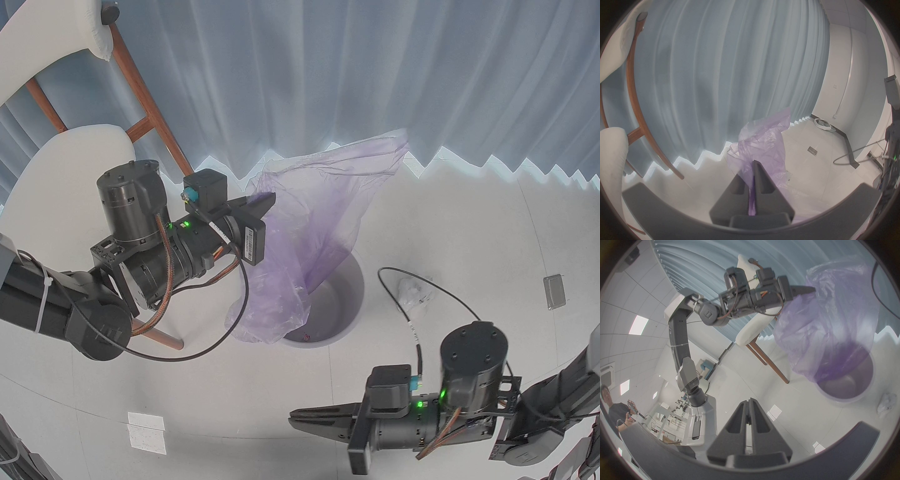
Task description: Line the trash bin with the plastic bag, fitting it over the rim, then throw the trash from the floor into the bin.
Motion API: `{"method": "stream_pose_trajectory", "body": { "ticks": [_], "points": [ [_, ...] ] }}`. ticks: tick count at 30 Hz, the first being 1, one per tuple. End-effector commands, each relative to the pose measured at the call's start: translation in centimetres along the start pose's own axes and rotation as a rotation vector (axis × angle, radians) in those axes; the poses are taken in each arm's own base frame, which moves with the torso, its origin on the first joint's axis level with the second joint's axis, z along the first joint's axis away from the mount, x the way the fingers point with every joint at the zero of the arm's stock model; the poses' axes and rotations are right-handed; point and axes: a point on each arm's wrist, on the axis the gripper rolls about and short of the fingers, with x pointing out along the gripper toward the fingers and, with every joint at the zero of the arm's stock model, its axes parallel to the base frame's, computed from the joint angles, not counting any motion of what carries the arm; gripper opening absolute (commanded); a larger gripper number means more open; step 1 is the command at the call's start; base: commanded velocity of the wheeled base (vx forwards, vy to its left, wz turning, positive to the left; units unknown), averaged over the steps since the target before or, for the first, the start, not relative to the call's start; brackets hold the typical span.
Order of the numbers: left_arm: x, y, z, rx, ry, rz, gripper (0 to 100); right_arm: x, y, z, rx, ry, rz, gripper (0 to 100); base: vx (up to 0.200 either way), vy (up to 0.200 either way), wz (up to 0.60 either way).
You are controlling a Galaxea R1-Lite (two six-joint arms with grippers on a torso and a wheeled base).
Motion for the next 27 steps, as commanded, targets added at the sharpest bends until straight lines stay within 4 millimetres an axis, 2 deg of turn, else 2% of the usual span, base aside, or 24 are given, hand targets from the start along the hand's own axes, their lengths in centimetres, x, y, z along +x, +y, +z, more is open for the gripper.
{"method": "stream_pose_trajectory", "body": {
  "ticks": [1,7,15,21,27],
  "points": [
    [0.1,-0.1,-0.1,-0.001,0.003,-0.002,0,3.4,-0.7,-2.6,0.015,0.053,-0.001,0,0.000,0.000,0.00],
    [0.2,-0.1,-0.1,0.000,0.001,-0.002,0,6.7,-2.0,-3.6,0.019,-0.055,-0.059,0,0.000,0.000,0.00],
    [0.5,-0.1,-0.4,-0.001,0.007,-0.003,0,10.2,-2.4,-4.1,0.058,-0.180,-0.089,0,0.000,0.000,0.00],
    [0.5,-0.1,-0.4,0.001,0.009,-0.002,0,12.1,-2.6,-3.5,0.084,-0.234,-0.102,0,0.000,0.000,0.00],
    [0.6,0.0,-0.4,0.001,0.007,-0.002,0,14.4,-2.5,-2.1,0.116,-0.324,-0.107,0,0.000,0.000,0.00]
  ]
}}
